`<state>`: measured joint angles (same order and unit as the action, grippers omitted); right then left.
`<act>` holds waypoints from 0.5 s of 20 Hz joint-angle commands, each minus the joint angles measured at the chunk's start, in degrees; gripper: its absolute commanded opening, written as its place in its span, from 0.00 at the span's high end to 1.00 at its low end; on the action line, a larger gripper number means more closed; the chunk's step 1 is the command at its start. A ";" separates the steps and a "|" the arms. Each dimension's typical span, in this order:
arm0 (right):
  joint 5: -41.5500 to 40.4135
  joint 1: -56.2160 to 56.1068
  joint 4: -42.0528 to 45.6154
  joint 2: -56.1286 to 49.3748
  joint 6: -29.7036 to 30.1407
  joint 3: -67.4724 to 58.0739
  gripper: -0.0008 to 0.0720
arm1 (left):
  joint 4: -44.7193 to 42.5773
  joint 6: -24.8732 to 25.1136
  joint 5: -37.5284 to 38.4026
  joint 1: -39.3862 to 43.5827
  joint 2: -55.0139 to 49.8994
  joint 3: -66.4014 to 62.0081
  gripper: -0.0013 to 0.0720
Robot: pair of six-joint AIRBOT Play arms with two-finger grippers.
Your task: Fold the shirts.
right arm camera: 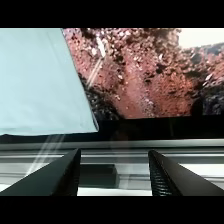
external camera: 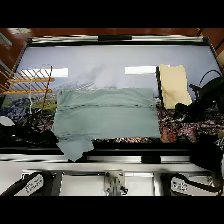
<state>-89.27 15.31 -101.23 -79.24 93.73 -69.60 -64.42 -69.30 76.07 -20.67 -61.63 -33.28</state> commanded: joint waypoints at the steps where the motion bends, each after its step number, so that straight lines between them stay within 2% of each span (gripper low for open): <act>1: 2.80 0.61 -1.99 1.25 0.31 2.58 0.25 | 4.55 0.70 -5.27 0.74 0.70 4.13 0.20; 2: 2.73 0.57 -1.95 1.25 0.26 2.58 0.25 | 4.50 0.68 -5.92 1.77 0.26 4.15 0.25; 7: 1.86 0.57 -1.95 1.25 -0.09 2.60 0.24 | 4.52 -1.05 -10.54 5.62 -3.56 4.15 0.26; 8: 1.95 0.57 -1.92 1.25 -0.13 2.91 0.23 | 4.52 -1.01 -10.49 5.97 -4.63 4.13 0.49; 9: 2.05 0.52 -1.97 1.25 -0.13 4.22 0.23 | 4.52 -0.87 -10.47 6.01 -5.31 4.13 0.76; 10: 2.51 0.52 -2.40 1.25 -0.09 6.64 0.23 | 4.52 -0.15 -10.27 5.99 -5.40 4.11 0.93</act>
<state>-87.05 15.86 -103.11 -78.04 93.73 -65.71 -60.12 -69.82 66.63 -15.57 -65.45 -29.32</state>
